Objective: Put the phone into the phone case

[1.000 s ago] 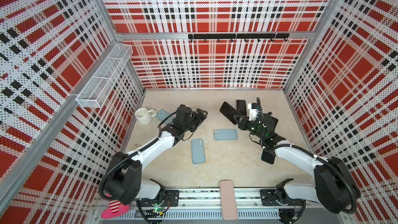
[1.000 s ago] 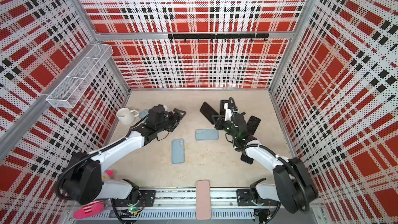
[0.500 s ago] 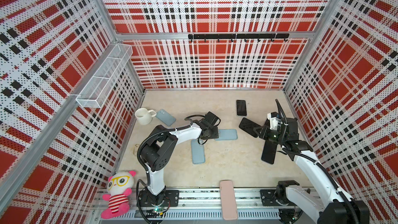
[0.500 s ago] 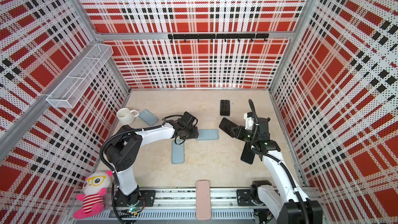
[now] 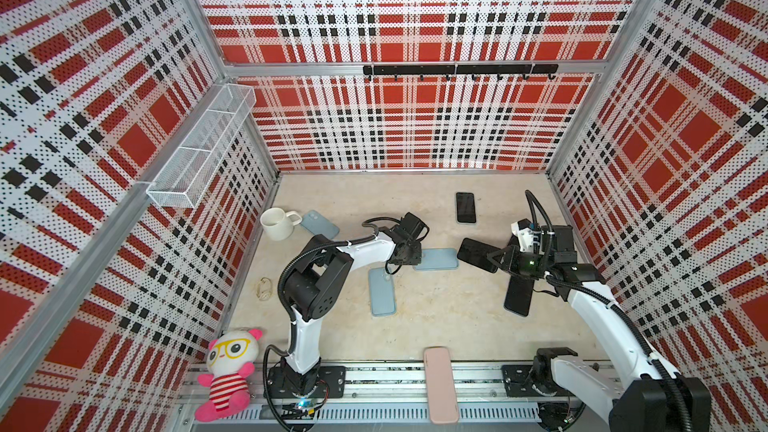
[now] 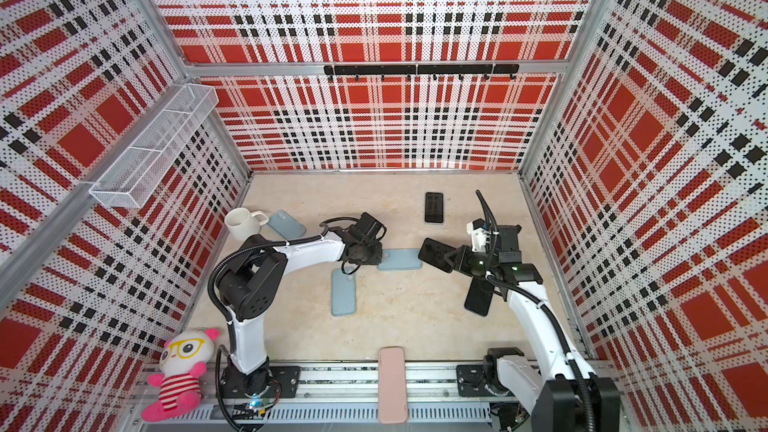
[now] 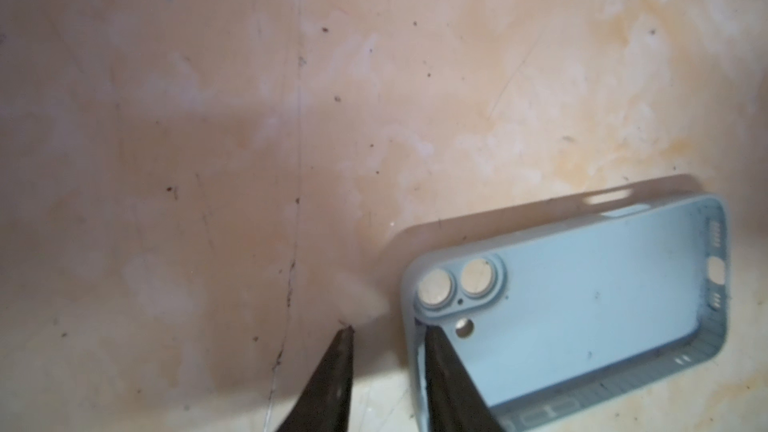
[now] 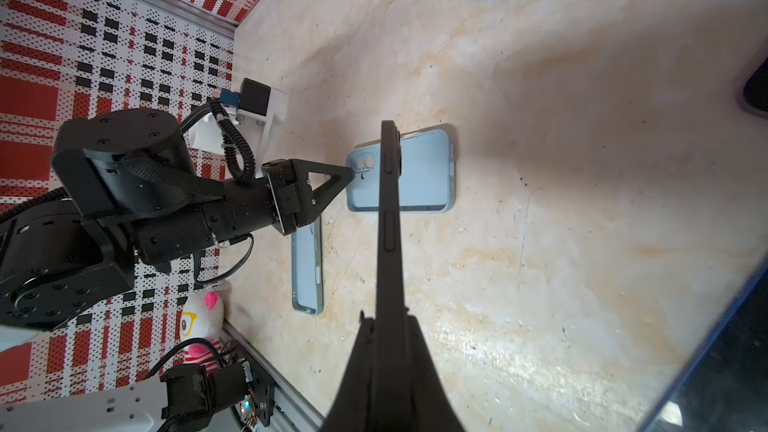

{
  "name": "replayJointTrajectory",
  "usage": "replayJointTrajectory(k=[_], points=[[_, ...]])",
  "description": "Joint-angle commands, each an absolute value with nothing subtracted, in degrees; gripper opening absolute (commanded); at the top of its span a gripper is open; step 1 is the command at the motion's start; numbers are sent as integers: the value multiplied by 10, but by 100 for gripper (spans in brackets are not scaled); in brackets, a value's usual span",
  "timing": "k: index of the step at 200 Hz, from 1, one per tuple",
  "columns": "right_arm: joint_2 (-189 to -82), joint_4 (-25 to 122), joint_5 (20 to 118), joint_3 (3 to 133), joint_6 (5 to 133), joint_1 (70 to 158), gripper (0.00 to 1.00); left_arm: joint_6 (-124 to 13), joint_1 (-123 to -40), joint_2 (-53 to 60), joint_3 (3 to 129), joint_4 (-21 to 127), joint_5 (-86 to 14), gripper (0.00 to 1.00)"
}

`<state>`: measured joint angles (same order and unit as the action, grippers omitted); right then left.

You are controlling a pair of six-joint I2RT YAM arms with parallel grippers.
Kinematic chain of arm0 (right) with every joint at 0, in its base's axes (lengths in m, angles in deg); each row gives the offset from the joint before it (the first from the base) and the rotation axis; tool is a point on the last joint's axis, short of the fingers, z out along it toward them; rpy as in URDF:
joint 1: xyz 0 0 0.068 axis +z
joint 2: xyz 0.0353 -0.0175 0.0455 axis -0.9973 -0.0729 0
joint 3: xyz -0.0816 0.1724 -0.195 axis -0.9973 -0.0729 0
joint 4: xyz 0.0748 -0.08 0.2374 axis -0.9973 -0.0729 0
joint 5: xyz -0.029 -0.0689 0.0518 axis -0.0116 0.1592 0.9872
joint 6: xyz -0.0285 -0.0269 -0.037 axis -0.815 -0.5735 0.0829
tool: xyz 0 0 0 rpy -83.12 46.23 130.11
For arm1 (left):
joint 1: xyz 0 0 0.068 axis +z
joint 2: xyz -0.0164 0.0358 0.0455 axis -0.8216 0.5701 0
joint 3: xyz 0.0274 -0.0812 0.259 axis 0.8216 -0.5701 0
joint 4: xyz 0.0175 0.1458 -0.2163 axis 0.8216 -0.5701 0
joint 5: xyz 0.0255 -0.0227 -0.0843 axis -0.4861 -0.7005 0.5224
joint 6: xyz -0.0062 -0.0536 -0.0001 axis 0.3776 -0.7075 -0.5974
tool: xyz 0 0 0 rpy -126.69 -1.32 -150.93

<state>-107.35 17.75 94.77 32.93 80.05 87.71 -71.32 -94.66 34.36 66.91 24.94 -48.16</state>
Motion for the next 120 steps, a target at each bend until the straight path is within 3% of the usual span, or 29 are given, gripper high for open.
replayJointTrajectory(k=[1, 35, 61, 120], points=[[-1092, 174, 979, 357, 778, 872, 2, -690, -948, 364, 680, 238, -481, 29], [-1125, 176, 996, 375, 794, 880, 0, -678, -942, 345, 656, 236, -484, 22], [-1148, 286, 1019, 358, 874, 929, 0, -669, -934, 319, 629, 240, -475, 16], [-1278, 253, 1043, 416, 816, 955, 1, -637, -922, 284, 583, 244, -436, 12]])
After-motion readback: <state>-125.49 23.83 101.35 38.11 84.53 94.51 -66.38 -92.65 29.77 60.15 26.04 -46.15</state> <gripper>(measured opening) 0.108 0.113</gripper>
